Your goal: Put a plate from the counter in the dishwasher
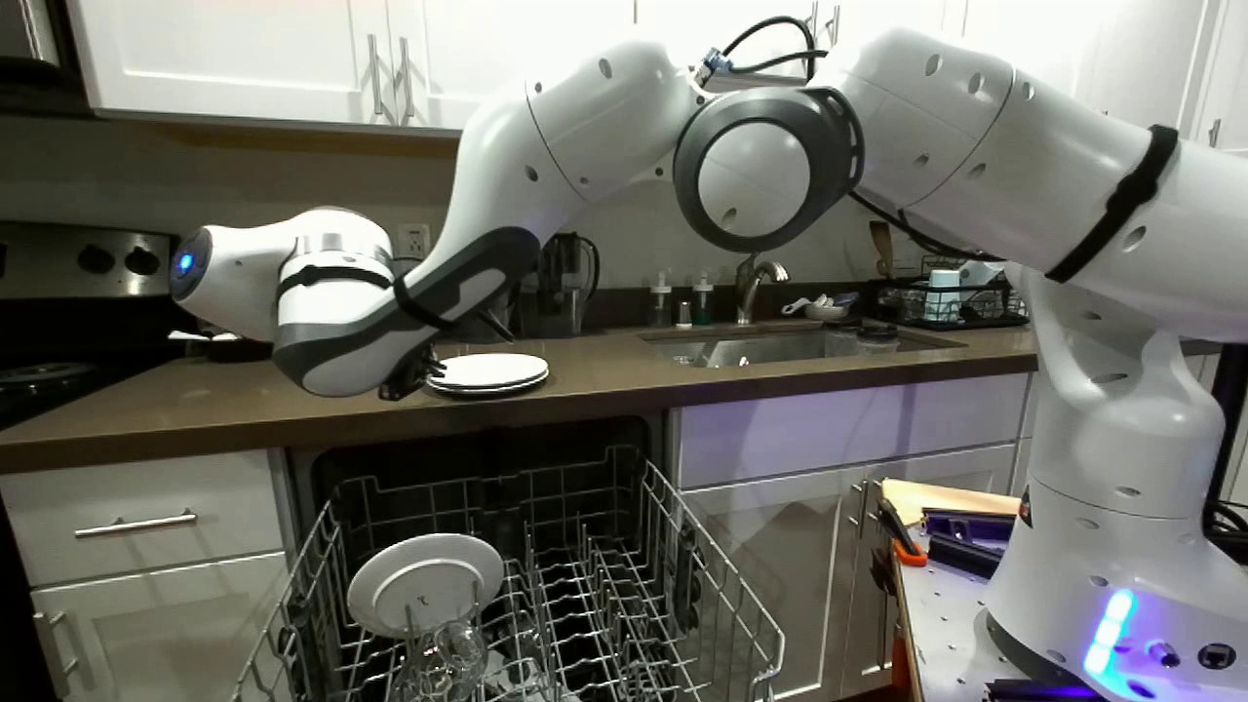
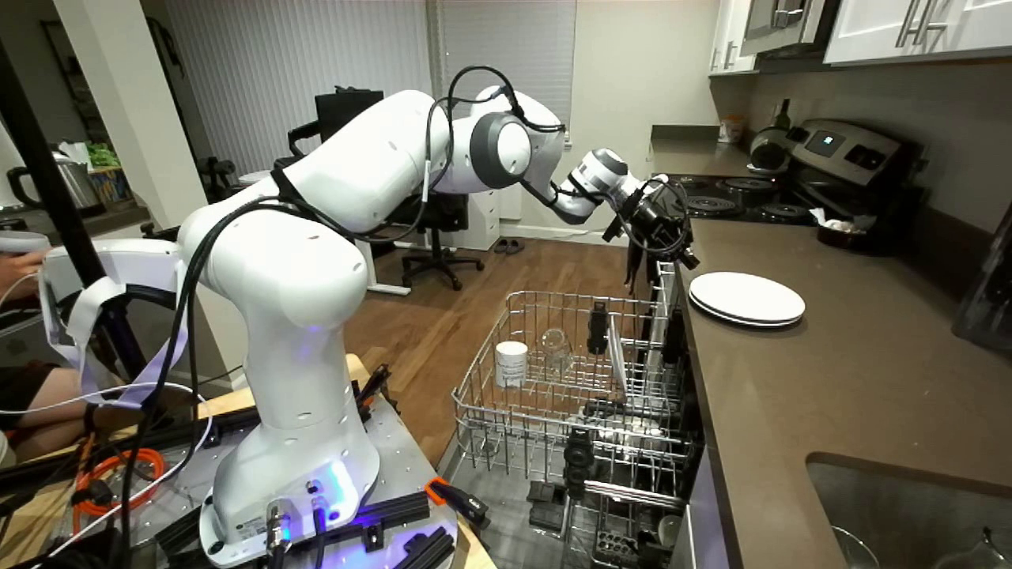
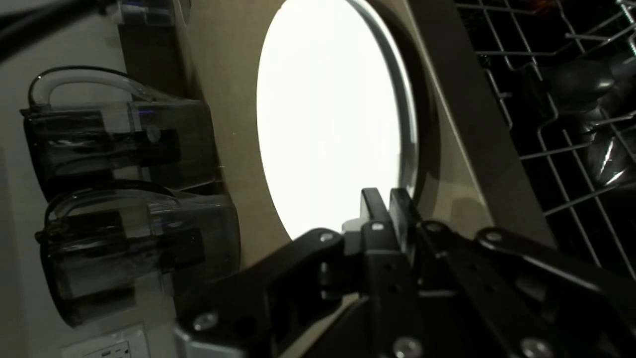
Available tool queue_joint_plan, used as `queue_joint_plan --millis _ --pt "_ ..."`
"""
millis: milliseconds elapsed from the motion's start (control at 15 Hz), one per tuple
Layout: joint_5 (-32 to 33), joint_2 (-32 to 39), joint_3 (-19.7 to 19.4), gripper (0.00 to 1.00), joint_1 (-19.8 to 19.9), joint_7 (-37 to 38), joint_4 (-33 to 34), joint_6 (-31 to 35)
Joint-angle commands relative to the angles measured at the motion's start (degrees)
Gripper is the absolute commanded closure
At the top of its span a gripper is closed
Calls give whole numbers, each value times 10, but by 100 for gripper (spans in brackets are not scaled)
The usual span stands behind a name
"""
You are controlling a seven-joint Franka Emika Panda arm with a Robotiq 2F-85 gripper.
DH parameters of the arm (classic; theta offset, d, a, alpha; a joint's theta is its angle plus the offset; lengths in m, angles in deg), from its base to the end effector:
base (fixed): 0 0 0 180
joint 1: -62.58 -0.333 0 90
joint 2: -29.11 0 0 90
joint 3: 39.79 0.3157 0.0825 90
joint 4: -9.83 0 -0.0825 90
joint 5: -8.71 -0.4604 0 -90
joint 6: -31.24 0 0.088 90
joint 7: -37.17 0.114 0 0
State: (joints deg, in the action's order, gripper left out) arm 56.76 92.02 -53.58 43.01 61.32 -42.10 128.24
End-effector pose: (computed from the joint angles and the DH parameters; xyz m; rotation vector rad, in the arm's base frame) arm 0.8378 0.0888 0.2095 2.0757 0.0289 0.0393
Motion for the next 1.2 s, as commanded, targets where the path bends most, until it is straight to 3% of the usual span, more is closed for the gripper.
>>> queue_joint_plan --millis 0,200,667,1133 --pt "0 -8 1 60 5 -6 -4 14" --pt "-1 -14 2 54 10 -4 -11 20" --pt "-8 -22 7 68 26 -1 -23 47" --pt "-11 -26 9 62 36 0 -26 72"
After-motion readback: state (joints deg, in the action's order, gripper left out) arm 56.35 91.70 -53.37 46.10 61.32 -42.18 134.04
